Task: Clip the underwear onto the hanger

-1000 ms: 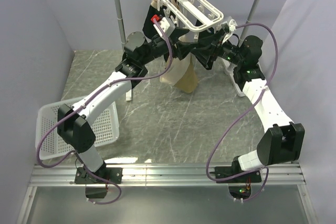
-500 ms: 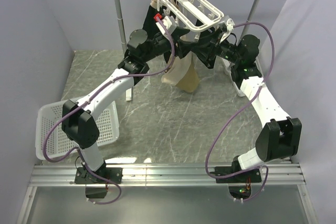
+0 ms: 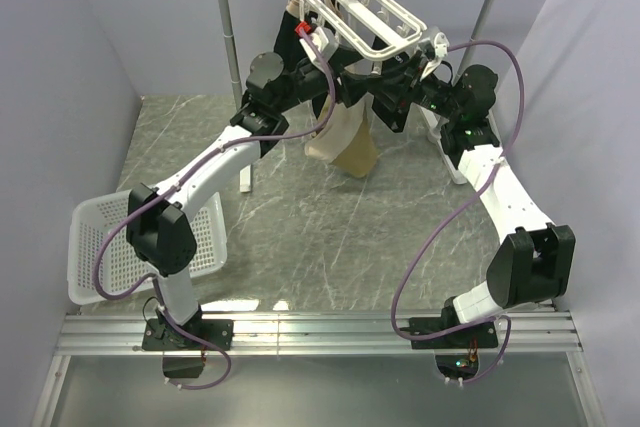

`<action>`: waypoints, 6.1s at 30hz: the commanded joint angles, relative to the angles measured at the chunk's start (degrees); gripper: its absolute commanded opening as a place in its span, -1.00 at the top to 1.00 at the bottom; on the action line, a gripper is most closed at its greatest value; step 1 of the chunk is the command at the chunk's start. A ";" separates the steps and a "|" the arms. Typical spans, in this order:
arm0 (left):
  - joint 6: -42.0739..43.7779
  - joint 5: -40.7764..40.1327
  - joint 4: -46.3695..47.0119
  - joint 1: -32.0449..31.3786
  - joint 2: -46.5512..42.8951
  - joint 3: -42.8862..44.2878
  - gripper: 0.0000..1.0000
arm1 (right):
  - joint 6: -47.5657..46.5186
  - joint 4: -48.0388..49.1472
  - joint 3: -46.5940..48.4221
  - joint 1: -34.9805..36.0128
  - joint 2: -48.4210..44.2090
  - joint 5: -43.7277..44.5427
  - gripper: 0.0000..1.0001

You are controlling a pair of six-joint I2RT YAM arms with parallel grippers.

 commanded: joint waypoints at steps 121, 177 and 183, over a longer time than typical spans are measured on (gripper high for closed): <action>-30.28 -6.13 0.75 -1.38 -0.67 2.80 -0.30 | -2.67 -7.10 2.61 -0.16 -5.25 3.88 1.00; -29.32 -7.18 -1.26 -2.26 2.40 7.19 0.99 | -8.38 -14.75 -3.00 -1.57 -10.95 8.01 -0.27; -29.40 -7.44 -1.44 -2.26 2.40 7.19 0.99 | -12.16 -11.77 -19.34 -0.52 -19.48 13.26 -0.25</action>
